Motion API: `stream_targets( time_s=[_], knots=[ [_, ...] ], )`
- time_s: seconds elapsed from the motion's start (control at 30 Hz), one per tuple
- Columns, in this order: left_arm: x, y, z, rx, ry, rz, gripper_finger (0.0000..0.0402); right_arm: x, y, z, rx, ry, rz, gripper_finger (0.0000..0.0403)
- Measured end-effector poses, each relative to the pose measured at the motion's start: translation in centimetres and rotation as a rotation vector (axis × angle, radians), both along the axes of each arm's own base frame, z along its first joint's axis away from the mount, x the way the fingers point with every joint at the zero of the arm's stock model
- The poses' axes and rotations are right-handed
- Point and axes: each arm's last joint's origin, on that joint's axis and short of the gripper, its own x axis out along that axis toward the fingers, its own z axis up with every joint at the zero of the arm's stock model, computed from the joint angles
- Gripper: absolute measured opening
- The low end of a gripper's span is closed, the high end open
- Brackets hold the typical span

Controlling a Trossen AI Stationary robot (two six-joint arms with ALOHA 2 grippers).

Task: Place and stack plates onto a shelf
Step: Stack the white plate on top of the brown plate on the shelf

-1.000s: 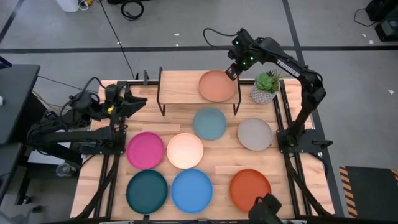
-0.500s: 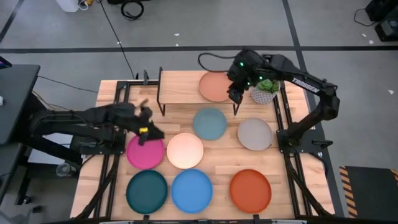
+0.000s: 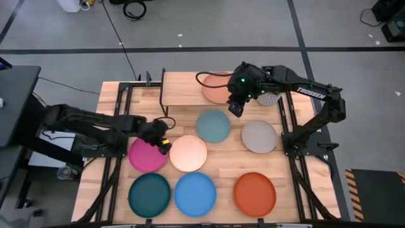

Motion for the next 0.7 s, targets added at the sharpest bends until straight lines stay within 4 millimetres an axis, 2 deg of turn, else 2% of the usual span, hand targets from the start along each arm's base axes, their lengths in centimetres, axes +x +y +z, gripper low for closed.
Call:
stream_targets(
  time_s=[0.17,0.33,0.53,0.63,0.7],
  knots=[
    [1.7,0.8,-2.9,0.022,0.109,0.092,0.0156,0.2,0.1,0.1,-0.009,-0.014,0.013,0.011],
    [3.6,1.0,-4.8,0.009,0.083,0.13,0.0156,0.2,0.1,0.1,-0.011,-0.018,0.015,0.011],
    [4.2,0.9,-6.9,-0.004,0.151,0.171,0.0153,0.2,0.2,0.1,0.009,-0.025,0.033,0.011],
    [4.3,0.6,-7.0,0.006,0.155,0.165,0.0132,0.3,0.3,0.1,0.012,-0.027,0.038,0.011],
    [4.2,0.5,-7.0,0.017,0.158,0.166,0.0103,0.3,0.3,0.2,0.009,-0.031,0.042,0.011]
  ],
)
